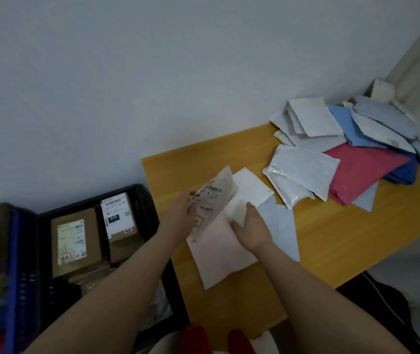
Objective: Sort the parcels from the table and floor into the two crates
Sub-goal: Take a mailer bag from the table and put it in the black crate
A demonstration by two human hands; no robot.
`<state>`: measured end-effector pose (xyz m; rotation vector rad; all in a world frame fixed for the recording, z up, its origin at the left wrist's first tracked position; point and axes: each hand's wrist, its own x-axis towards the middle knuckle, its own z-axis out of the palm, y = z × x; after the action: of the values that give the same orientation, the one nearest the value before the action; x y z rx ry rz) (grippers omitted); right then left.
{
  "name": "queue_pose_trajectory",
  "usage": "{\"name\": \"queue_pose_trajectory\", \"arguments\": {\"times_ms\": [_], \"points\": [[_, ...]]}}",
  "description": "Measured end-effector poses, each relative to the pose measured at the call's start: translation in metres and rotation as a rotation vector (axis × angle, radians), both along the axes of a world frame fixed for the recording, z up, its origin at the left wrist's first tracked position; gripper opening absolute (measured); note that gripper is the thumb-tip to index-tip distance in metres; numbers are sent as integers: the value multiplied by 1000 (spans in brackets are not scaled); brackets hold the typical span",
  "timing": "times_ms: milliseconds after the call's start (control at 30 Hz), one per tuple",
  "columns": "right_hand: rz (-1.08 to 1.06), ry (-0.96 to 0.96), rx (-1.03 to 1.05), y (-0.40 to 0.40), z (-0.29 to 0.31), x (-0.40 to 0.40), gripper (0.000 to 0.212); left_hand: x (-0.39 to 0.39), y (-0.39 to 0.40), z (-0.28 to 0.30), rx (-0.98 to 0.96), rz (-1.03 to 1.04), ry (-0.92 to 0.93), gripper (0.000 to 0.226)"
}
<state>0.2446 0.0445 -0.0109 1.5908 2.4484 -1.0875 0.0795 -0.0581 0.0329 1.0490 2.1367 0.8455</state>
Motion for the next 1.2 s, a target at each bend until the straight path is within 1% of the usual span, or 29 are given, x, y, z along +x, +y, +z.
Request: {"name": "queue_pose_trajectory", "arguments": {"times_ms": [67,167,267,367,533,633,733,867,933,1033,1100,1133,1200], "points": [[-79,166,-56,0,8,-10,69,-5,2,10,90,92,-180,28],[-221,491,-178,-1,20,-23,41,-7,3,18,213,199,-418,24],[-331,695,-318,2,33,-34,28,-7,3,19,279,257,-534,23],[-399,803,-319,9,45,-44,24,-8,3,19,317,301,-584,23],[-424,814,-163,19,53,-50,27,-6,8,26,408,303,-729,16],[-416,802,-79,23,55,-48,23,-4,12,32,446,281,-787,23],[-425,814,-26,27,57,-47,26,0,16,36,472,256,-800,27],[-416,842,-27,27,58,-51,23,-1,16,41,512,247,-819,30],[-405,833,-31,25,58,-56,29,-3,11,40,530,262,-822,26],[-373,778,-33,17,53,-64,34,-9,-4,32,542,313,-791,22],[-331,692,-90,7,44,-73,36,-15,-22,19,515,412,-751,21],[-298,632,-144,-1,38,-78,41,-20,-35,10,489,483,-720,20],[-180,502,-266,-23,26,-88,66,-32,-64,-9,413,629,-647,20]]}}
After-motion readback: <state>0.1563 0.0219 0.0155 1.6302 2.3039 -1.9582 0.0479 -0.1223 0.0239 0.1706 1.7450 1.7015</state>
